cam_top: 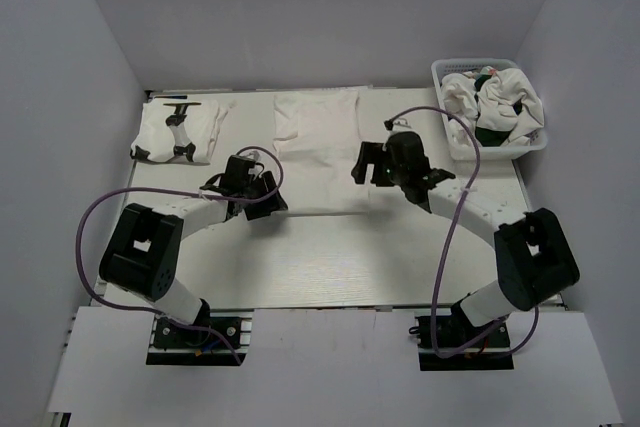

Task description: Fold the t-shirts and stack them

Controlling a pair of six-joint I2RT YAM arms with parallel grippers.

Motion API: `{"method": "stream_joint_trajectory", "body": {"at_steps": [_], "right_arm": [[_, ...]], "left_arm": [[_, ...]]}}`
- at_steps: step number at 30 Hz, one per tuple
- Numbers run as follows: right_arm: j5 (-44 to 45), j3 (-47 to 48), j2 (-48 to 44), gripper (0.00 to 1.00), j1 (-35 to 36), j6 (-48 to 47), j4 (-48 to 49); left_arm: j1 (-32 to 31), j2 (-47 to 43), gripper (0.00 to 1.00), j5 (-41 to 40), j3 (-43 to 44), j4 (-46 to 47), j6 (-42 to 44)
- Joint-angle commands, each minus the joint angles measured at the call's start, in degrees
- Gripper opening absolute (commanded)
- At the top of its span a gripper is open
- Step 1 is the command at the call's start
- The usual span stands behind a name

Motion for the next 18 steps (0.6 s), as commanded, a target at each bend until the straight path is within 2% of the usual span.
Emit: {"method": "stream_joint_trajectory", "body": {"at_steps": [1, 4, 7, 8, 13, 18], "right_arm": [[0.5, -8.1, -3.8, 0.9, -0.2, 4.2, 2.5], [-0.1, -11.7, -6.4, 0.9, 0.0, 5.8, 1.1], [-1.7, -13.0, -6.4, 0.9, 0.0, 6.4, 0.7], [-1.8, -13.0, -5.1, 0.9, 0.0, 6.9, 0.8], [-6.8, -12.3, 1.6, 0.81, 0.0, 7.3, 2.5], [-9.5, -8.7, 7.2, 0.48, 0.3, 8.3, 2.0]], "left_arm": [[-0.4, 2.3, 0.63, 2.3, 1.4, 2.5, 0.9], [-0.4, 2.9, 0.5, 4.5, 0.9, 4.7, 0.9], [-0.4, 2.9, 0.21, 5.8, 0.3, 5.5, 0.9], [-0.4, 2.9, 0.01, 5.8, -0.2, 6.1, 0.9], [-0.4, 2.9, 0.0, 6.4, -0.8, 6.8, 0.9], [-0.4, 2.4, 0.0, 5.8, -1.4, 7.3, 0.4]]}}
